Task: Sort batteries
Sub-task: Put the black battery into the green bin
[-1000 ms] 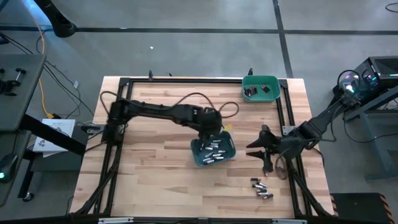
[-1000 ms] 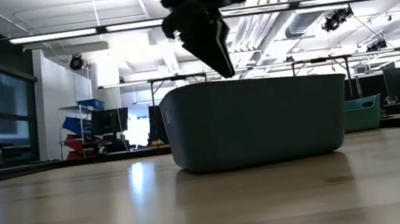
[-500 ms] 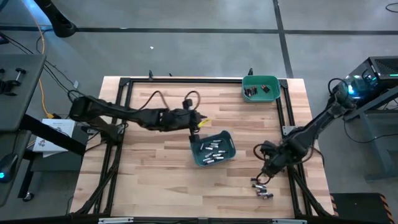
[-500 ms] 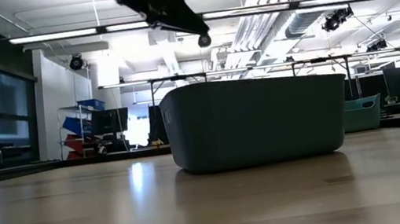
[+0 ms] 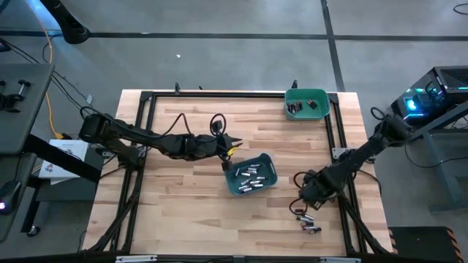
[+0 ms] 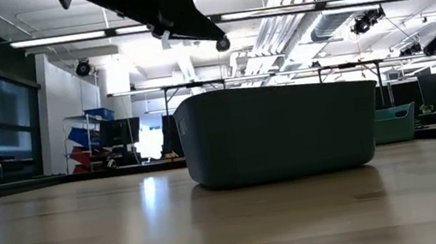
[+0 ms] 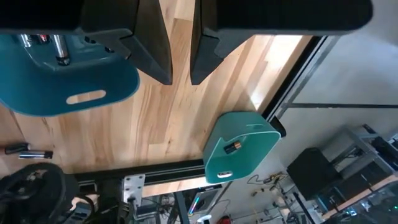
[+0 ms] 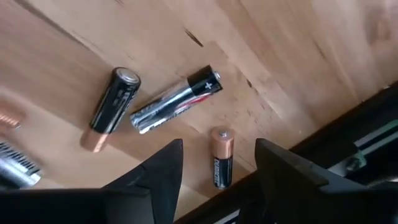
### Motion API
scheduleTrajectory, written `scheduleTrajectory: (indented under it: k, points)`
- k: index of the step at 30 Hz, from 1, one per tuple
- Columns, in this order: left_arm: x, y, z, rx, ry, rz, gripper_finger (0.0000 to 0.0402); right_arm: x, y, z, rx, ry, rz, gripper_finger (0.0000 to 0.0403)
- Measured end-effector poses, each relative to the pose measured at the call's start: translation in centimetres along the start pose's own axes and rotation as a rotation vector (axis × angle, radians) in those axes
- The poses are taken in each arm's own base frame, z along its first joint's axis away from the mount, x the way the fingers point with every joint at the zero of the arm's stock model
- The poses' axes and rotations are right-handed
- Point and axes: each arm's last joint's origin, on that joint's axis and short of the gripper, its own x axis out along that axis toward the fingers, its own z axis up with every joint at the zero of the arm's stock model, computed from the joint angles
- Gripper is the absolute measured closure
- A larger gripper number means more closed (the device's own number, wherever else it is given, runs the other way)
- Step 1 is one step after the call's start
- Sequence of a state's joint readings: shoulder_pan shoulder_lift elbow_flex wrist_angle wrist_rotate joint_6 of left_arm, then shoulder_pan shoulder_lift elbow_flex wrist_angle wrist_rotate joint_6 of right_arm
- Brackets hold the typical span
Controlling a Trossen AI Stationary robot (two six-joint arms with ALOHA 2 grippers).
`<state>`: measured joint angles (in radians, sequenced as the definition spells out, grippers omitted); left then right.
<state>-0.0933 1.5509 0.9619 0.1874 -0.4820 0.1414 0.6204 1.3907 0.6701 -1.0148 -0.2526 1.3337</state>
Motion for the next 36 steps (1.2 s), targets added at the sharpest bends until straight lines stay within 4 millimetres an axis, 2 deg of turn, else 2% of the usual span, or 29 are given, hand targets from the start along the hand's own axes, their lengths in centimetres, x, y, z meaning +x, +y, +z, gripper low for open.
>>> scheduleTrajectory:
  k: [5,10,16,22,24,28,31,36]
  points:
    - [0.0,0.0,0.0,0.001,0.001,0.000,0.0353,1.2,0.7,0.4,-0.030,0.065,-0.042,0.0211]
    - [0.0,0.0,0.0,0.001,0.001,0.000,0.0353,2.3,1.3,0.7,-0.071,0.133,-0.063,0.0237]
    - [0.0,0.0,0.0,0.002,0.002,0.000,0.0353,3.0,1.9,1.0,-0.147,0.154,-0.050,0.0293]
    - [0.0,0.0,0.0,0.002,0.002,0.000,0.0353,3.0,2.0,1.0,-0.172,0.150,-0.048,0.0380]
    - [0.0,0.0,0.0,0.002,0.003,0.000,0.0353,2.9,1.8,1.0,-0.164,0.149,-0.066,0.0383]
    - [0.0,0.0,0.0,0.002,0.002,0.000,0.0353,1.3,0.9,0.6,-0.106,0.071,-0.187,0.0381]
    - [0.0,0.0,0.0,0.002,0.002,0.000,0.0353,-1.3,1.1,0.4,-0.075,-0.029,-0.163,0.0384]
    - [0.0,0.0,0.0,0.001,0.001,0.000,0.0353,-5.5,-0.2,0.2,0.030,-0.238,-0.189,0.0384]
